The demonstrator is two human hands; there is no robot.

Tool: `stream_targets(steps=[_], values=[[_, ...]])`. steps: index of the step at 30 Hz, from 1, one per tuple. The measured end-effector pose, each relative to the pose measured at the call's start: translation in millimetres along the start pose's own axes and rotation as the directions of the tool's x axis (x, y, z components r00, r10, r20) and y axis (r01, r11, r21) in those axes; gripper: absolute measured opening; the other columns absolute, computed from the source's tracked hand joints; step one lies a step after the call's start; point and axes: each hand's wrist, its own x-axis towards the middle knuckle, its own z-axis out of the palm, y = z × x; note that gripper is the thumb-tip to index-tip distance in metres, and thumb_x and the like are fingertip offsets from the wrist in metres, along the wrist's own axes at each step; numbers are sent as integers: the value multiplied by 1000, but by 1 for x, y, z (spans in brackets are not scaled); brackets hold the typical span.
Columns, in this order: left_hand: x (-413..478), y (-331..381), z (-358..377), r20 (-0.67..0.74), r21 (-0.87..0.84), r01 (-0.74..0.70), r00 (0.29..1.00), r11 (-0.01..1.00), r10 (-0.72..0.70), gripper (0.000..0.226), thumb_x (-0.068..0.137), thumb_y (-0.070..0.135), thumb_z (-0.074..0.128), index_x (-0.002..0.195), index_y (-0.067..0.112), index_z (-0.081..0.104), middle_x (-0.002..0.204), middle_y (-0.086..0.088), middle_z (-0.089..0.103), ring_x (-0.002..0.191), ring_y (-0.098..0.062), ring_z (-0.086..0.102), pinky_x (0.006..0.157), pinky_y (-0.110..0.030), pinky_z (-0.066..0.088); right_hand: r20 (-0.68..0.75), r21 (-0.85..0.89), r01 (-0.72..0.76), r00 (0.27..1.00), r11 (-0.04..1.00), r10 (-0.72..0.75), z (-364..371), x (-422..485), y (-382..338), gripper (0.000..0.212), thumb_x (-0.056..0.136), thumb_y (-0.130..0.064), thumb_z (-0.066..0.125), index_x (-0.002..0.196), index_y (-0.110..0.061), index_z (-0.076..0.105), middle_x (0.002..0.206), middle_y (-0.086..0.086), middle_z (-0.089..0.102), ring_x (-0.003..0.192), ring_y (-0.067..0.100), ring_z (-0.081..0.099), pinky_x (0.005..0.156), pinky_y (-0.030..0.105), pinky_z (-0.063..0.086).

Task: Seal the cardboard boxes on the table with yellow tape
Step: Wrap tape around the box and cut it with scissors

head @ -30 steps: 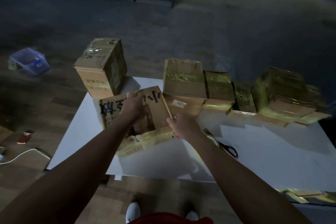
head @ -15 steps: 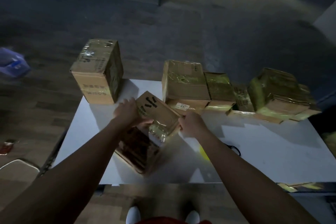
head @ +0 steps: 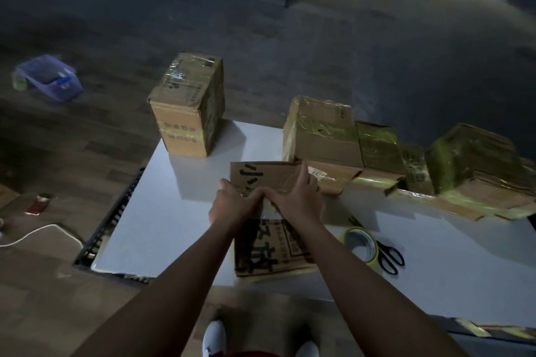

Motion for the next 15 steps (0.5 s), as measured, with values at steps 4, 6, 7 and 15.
stream_targets(steps=[4,6,7,15], values=[[-4,0,4,-67,8,4,998,1000,-4,75,73,72,62,116,15,39,107,-4,59,93,-23,61,73,-38,51,-84,171,14,996,985,0,1,5,8,86,81,-47,70,149,-27,21,146,4,42,129,25,44,98,43,42],[-3,-1,4,-79,37,-16,997,999,19,68,79,70,57,115,16,39,106,-3,60,92,-24,62,75,-39,52,-126,207,29,992,978,-2,-4,6,11,65,92,-29,61,148,-25,29,141,5,51,123,25,51,89,33,42],[-4,-2,4,-88,48,-24,996,999,28,63,82,68,54,115,16,39,106,-4,60,91,-24,63,75,-40,53,-140,196,32,990,980,-4,-7,6,12,57,96,-22,55,147,-24,32,137,6,55,120,26,54,82,29,40],[-8,-1,3,-126,75,-21,992,997,30,47,97,56,35,116,14,42,109,-10,64,95,-30,62,78,-40,49,9,255,-37,999,966,36,-8,-3,17,74,95,-38,56,152,-15,16,146,12,44,128,31,47,93,36,41]])
